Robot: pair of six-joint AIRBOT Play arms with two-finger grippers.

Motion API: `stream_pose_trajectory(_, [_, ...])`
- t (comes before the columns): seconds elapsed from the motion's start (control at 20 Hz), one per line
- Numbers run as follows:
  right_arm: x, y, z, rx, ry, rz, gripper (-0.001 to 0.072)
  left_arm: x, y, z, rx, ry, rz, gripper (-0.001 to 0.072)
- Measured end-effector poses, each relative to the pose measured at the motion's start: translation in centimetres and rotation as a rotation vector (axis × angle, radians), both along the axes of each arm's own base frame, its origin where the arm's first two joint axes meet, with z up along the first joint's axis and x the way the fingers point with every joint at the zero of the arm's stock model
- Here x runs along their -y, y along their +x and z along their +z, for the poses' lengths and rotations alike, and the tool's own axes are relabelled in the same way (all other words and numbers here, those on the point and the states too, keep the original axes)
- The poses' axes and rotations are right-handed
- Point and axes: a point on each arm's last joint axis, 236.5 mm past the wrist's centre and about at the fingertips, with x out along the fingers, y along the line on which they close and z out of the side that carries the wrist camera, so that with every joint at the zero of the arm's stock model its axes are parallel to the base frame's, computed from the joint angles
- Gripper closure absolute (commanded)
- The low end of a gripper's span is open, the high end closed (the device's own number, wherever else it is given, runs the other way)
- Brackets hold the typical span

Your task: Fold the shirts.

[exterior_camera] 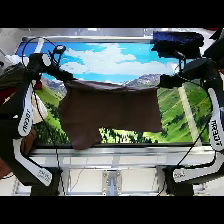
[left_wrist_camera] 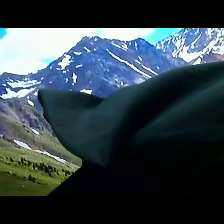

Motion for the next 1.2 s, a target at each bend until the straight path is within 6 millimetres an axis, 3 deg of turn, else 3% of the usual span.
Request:
stream_pose_trajectory(0.4, [0.5,-2.5,-8.8,-0.145,-0.045,-0.064,0.0698,0.0,-1.8,-5.1,-0.153,-0.007,0.006,0.0698])
stream_pose_trajectory(0.45, [0.4,-2.6,-9.5,-0.156,-0.044,-0.069,0.0633,0.1,-1.9,-5.4,-0.162,-0.009,0.005,0.0679])
stream_pose_trajectory(0.5, [0.3,-2.8,-10.0,-0.17,-0.035,-0.076,0.0432,0.1,-2.1,-5.8,-0.175,-0.009,0.005,0.0491])
stream_pose_trajectory(0.55, [0.1,-2.9,-10.3,-0.178,-0.028,-0.079,0.0354,0.1,-2.5,-6.1,-0.193,-0.009,0.004,0.0102])
stream_pose_trajectory(0.6, [-0.1,-3.1,-10.5,-0.189,-0.021,-0.078,0.0354,0.1,-2.8,-6.2,-0.21,-0.009,0.003,0.0023])
stream_pose_trajectory(0.75, [-0.4,-4.2,-9.6,-0.237,-0.01,-0.049,0.0354,0.0,-4.4,-5.3,-0.261,-0.018,0.019,0.0033])
stream_pose_trajectory(0.95, [2.6,-6.9,-5.1,-0.254,-0.136,0.008,0.0319,-2.4,-7.0,0.8,-0.242,-0.043,0.102,0.0033])
stream_pose_trajectory(1.1, [6.3,-8.5,-0.7,-0.2,-0.244,-0.024,0.032,-4.6,-12.1,4.5,-0.247,-0.107,0.19,0.0033])
stream_pose_trajectory(1.2, [7.8,-9.3,2.0,-0.151,-0.27,-0.06,0.032,-5.0,-17.7,4.8,-0.297,-0.179,0.251,0.0033])
